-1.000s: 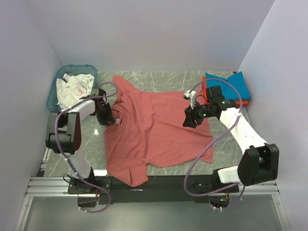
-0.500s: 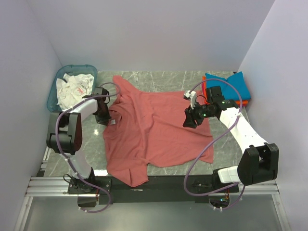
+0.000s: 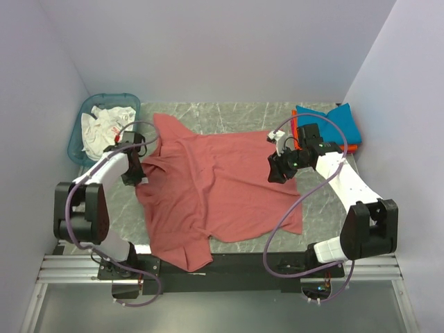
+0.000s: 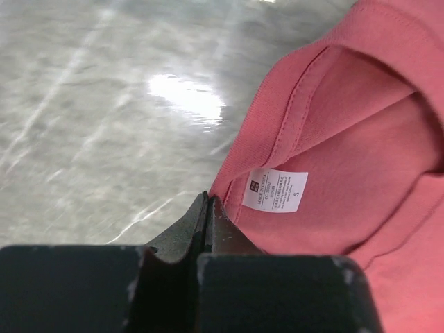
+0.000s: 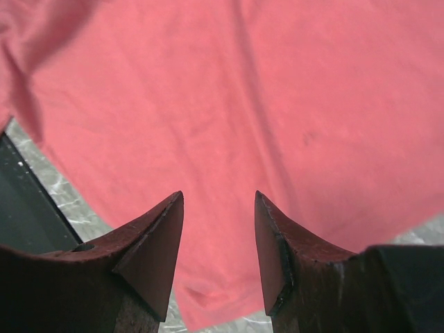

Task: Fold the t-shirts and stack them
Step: Flatten the tshirt out

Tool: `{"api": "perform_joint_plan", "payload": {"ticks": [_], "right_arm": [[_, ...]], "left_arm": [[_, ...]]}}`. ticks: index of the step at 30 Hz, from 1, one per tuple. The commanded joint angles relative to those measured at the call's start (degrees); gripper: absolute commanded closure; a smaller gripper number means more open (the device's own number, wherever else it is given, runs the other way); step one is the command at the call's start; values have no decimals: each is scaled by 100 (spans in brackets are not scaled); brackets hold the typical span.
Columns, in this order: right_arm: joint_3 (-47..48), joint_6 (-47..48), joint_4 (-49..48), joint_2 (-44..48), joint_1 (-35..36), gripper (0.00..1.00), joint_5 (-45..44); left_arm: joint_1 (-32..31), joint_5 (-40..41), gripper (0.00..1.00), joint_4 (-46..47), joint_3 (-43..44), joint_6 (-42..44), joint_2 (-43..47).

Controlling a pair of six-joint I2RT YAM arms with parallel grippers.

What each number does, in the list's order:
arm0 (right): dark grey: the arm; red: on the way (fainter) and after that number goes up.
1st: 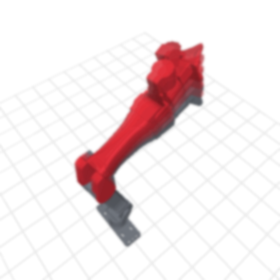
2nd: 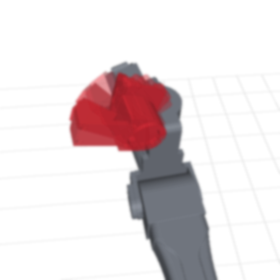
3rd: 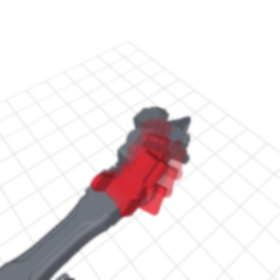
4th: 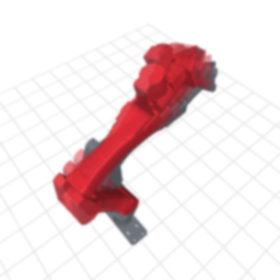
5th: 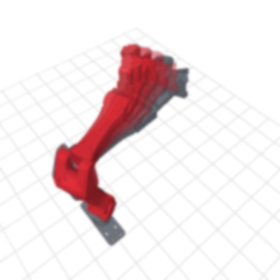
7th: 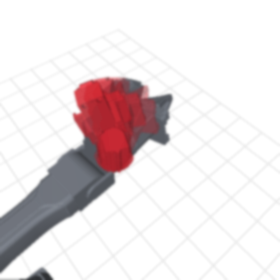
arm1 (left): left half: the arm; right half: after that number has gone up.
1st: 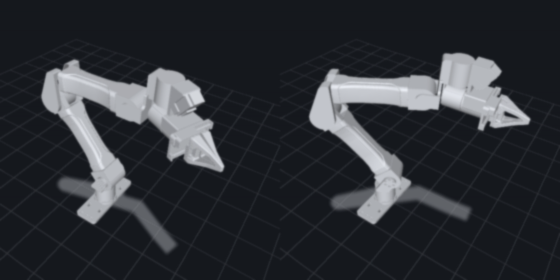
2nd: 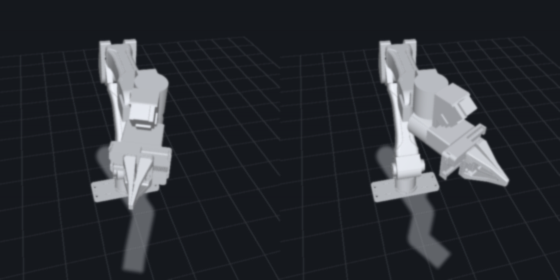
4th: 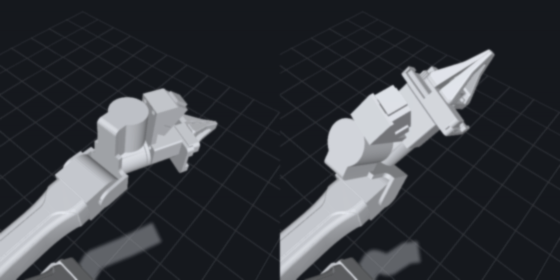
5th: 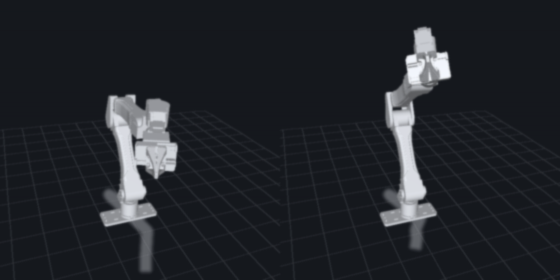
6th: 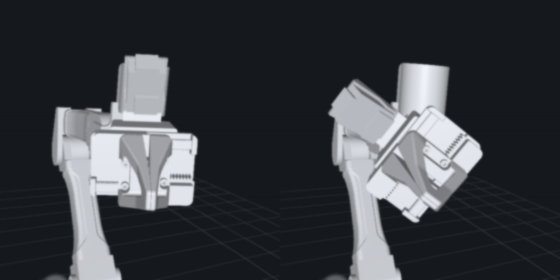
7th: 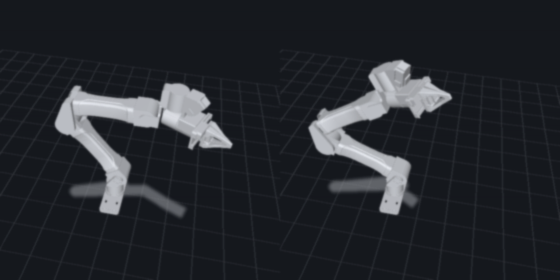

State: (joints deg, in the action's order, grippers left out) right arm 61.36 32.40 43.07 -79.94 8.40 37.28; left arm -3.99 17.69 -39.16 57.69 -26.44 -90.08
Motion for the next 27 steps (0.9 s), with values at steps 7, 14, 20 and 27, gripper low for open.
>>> {"api": "perform_joint_plan", "payload": {"ticks": [7,14,20,27], "right_arm": [[-2,-173,-202,-118,-49,47,-528],[95,-208,-167,-188,-128,48,-397],[139,-208,-141,-109,-225,47,-116],[95,-234,-220,-57,-252,47,-80]], "left_arm": [[547,-204,73,373,-522,-204,1290],[601,-1223,37,733,-549,15,1977],[584,-2567,32,1542,293,262,989],[286,-2377,42,1192,2691,103,-1201]]}}
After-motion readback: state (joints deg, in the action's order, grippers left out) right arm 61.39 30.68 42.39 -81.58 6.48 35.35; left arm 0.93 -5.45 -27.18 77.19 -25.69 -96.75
